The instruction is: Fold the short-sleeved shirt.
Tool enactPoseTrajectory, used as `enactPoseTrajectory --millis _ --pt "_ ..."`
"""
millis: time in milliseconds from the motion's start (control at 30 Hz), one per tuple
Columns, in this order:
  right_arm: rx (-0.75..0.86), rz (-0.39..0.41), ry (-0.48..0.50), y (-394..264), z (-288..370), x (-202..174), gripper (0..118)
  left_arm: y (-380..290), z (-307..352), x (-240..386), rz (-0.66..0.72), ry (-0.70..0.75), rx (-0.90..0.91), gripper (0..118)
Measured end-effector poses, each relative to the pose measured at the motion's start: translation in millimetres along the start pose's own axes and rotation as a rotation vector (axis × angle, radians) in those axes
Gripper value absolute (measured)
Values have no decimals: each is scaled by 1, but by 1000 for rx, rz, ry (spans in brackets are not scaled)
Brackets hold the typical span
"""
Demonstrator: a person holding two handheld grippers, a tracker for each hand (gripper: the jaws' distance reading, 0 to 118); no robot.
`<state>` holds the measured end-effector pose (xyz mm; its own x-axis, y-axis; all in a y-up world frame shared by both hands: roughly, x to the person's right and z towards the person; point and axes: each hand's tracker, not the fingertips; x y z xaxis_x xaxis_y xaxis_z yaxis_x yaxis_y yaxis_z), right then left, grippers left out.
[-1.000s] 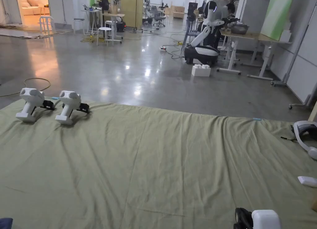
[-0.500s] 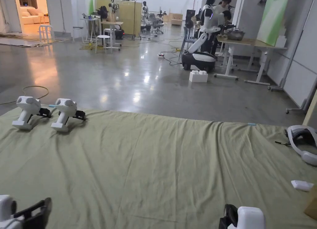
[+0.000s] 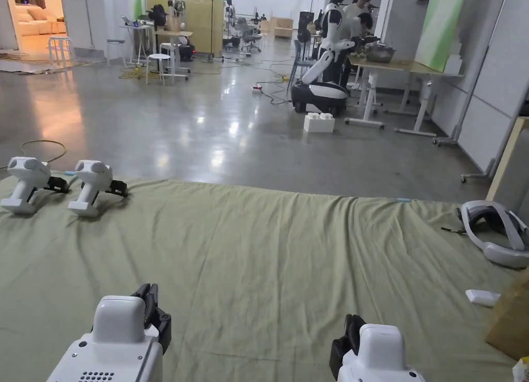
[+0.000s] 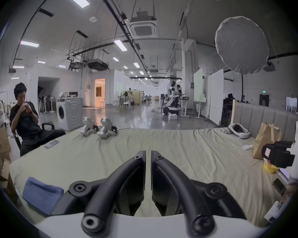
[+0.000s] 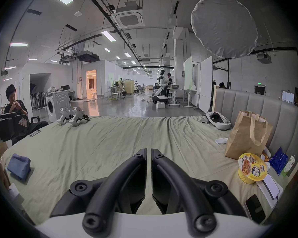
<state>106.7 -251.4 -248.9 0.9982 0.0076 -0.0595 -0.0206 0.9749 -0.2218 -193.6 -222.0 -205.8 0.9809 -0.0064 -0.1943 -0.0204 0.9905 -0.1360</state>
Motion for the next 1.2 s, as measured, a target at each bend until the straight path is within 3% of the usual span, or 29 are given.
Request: enactPoseTrajectory --millis 400,633,667,700,733,767,800,933,1000,1200 --pt "20 -47 -22 2 8 -3 7 0 10 -2 -24 23 41 7" --pt "18 -27 -12 1 10 -8 7 -5 11 -6 -24 4 12 7" --pt "16 -21 -7 2 10 -9 13 -5 11 -4 -32 6 9 12" --pt "16 -9 -8 2 11 -11 22 -6 11 -2 -38 10 6 33" --pt "13 22 -18 2 11 -14 34 -5 10 -4 -49 13 1 65" --pt "8 36 -25 2 10 -16 55 -5 9 -3 -50 2 -12 77" --pt "8 37 -25 2 10 -18 67 -6 11 -5 -40 -21 -3 76" --pt "20 42 -32 -1 11 -20 98 -5 13 0 -59 20 -7 78" --pt "21 45 -52 -2 10 -20 114 -5 13 2 -67 38 -9 84" --pt "-4 41 -61 -4 10 -18 116 -5 15 2 -54 61 -7 94"
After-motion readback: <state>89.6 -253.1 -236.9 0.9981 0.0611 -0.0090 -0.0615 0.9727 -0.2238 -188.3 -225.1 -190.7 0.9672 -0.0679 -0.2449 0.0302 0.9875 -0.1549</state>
